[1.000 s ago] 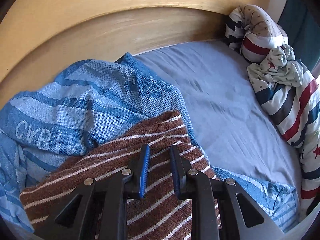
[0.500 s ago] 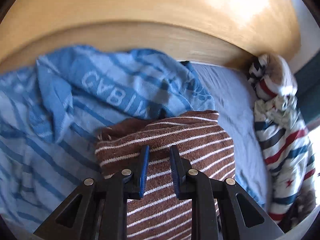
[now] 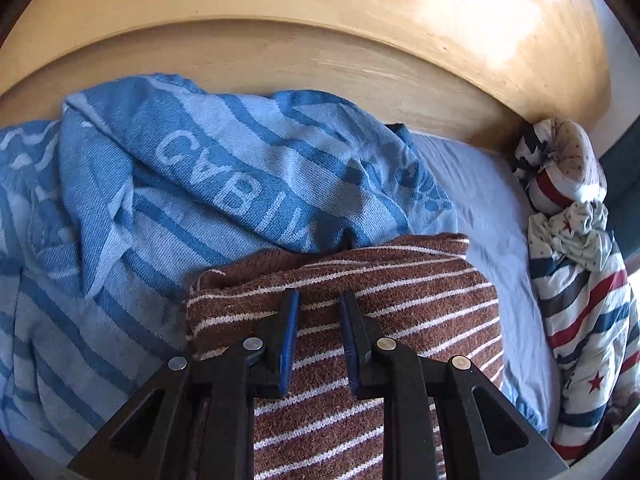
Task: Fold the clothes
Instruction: 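Grasp the folded sweater bundle with both grippers from its sides, then lift the folded sweater with both grippers and carry it toward the clothes stack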
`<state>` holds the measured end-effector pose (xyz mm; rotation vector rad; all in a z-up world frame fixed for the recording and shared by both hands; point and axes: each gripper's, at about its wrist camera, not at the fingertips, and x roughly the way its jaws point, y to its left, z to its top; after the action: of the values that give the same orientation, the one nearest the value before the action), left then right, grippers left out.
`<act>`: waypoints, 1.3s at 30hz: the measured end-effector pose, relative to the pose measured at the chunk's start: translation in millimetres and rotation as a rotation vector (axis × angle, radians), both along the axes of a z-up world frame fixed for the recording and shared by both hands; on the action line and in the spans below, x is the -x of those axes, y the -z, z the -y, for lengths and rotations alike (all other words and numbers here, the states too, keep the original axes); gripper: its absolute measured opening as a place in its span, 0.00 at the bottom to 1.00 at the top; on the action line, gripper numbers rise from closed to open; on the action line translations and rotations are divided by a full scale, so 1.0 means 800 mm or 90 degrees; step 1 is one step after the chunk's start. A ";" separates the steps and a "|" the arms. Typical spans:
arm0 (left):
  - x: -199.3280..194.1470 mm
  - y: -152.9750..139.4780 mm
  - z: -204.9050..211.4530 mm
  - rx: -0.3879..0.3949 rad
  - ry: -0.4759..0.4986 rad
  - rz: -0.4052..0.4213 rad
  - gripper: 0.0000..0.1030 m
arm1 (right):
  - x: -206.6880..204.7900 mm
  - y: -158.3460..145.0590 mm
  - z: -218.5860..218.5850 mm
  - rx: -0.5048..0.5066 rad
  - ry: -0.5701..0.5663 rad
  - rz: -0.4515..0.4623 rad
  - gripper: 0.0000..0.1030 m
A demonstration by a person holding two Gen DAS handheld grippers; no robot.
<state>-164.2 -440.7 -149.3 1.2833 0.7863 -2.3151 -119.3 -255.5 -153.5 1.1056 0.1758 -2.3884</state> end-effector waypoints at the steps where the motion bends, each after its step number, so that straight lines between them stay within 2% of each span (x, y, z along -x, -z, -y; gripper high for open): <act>1: -0.007 -0.007 0.000 -0.014 -0.009 -0.005 0.22 | 0.001 0.001 0.001 -0.005 -0.003 -0.001 0.50; 3: -0.037 -0.025 -0.001 -0.069 -0.038 -0.032 0.23 | 0.001 0.002 -0.013 0.037 0.006 0.037 0.53; 4: -0.055 -0.032 -0.002 -0.098 -0.051 -0.051 0.35 | 0.001 0.003 -0.021 0.059 0.010 0.056 0.54; 5: -0.068 -0.037 -0.004 -0.119 -0.060 -0.066 0.56 | 0.001 0.003 -0.028 0.081 0.015 0.076 0.57; 7: -0.096 -0.043 -0.006 -0.156 -0.076 -0.104 0.75 | 0.000 0.005 -0.043 0.125 0.024 0.115 0.62; 11: -0.161 -0.048 0.002 -0.200 -0.117 -0.157 0.75 | 0.000 0.007 -0.073 0.213 0.043 0.192 0.72; 14: -0.214 -0.037 0.011 -0.267 -0.181 -0.209 0.75 | 0.000 0.009 -0.095 0.279 0.057 0.250 0.74; 17: -0.240 -0.020 0.013 -0.316 -0.215 -0.234 0.75 | -0.001 0.011 -0.118 0.344 0.071 0.309 0.79; 19: -0.252 -0.005 0.009 -0.344 -0.227 -0.236 0.75 | -0.005 0.020 -0.118 0.373 0.056 0.346 0.81; 23: -0.248 0.025 -0.005 -0.391 -0.224 -0.228 0.75 | -0.014 0.049 -0.097 0.354 0.031 0.388 0.81; 26: -0.242 0.038 -0.014 -0.412 -0.215 -0.237 0.75 | -0.008 0.081 -0.083 0.375 0.037 0.446 0.81; 28: -0.235 0.043 -0.017 -0.420 -0.210 -0.245 0.75 | -0.004 0.097 -0.080 0.410 0.048 0.476 0.82; 31: -0.220 0.051 -0.019 -0.427 -0.202 -0.243 0.76 | 0.004 0.106 -0.072 0.440 0.038 0.484 0.85; 34: -0.203 0.067 -0.021 -0.428 -0.194 -0.215 0.76 | 0.011 0.105 -0.066 0.456 0.016 0.464 0.85; 37: -0.200 0.086 -0.022 -0.457 -0.204 -0.220 0.82 | 0.018 0.102 -0.064 0.477 0.012 0.461 0.85; 39: -0.201 0.099 -0.022 -0.487 -0.210 -0.236 0.84 | 0.026 0.101 -0.062 0.486 0.015 0.482 0.84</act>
<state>-3.6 -423.0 -228.1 0.8594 1.9772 -2.0524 -139.8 -206.0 -234.2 1.4712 -0.9161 -1.6192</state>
